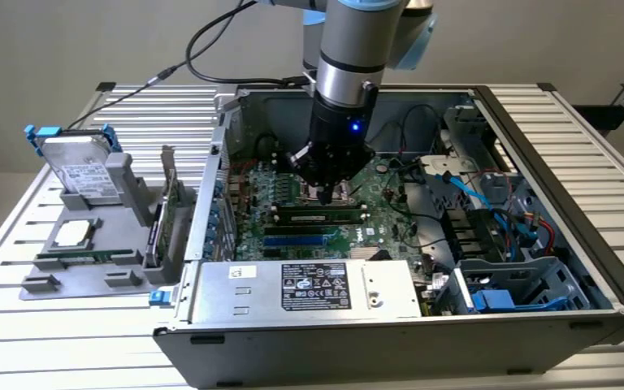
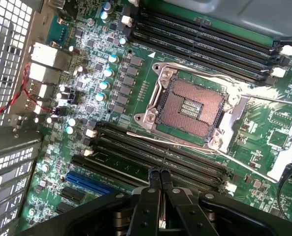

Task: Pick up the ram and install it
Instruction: 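Press down the ram until it locks into place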

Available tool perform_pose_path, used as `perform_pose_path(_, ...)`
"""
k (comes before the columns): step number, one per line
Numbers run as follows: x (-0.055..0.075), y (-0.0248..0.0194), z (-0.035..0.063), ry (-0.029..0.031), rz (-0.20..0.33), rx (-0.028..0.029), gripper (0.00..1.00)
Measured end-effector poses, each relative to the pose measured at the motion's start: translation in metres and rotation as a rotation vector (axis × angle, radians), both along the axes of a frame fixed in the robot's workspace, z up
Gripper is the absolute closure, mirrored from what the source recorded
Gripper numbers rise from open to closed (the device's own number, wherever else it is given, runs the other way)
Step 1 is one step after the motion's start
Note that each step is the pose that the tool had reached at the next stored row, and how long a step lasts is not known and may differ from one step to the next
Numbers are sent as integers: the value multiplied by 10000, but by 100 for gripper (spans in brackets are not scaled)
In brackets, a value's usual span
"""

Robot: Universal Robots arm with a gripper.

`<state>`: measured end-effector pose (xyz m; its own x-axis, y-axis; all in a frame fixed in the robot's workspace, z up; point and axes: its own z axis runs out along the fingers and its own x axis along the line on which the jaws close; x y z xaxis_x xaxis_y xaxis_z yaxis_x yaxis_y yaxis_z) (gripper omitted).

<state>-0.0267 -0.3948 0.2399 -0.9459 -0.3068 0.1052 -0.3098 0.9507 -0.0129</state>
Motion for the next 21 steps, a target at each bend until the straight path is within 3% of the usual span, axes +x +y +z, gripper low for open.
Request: perform_pose_path(21, 0, -45, 0, -37, -1045, -181, 90)
